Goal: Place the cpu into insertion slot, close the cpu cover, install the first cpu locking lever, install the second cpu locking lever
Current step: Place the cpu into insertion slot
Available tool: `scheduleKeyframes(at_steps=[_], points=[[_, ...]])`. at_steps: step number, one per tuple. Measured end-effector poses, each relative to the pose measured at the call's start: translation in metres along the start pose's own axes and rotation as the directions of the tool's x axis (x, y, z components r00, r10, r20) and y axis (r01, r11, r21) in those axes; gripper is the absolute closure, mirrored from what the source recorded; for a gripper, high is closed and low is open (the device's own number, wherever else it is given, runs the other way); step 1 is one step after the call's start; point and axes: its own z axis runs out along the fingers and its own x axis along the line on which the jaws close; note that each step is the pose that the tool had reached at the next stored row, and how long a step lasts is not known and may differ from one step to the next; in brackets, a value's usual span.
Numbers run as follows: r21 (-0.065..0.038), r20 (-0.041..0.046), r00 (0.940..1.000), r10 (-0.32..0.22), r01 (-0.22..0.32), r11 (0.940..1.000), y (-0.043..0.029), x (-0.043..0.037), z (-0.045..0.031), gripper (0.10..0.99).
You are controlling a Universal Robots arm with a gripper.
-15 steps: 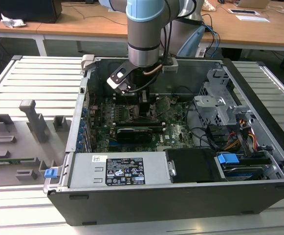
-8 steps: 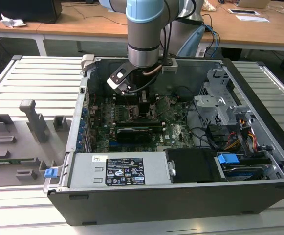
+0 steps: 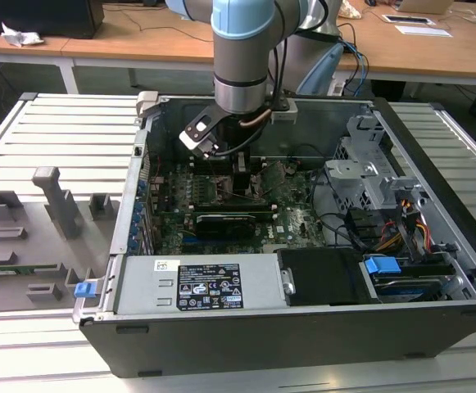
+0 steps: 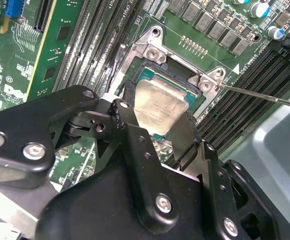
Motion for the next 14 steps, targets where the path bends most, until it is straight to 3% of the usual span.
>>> scheduleKeyframes(at_steps=[10,14], points=[[0.0,0.0,1.0,0.0,0.0,1.0,0.0001,0.0,0.0012,0.561],[0.0,0.0,1.0,0.001,-0.001,1.0,0.0001,0.0,0.0013,0.486]])
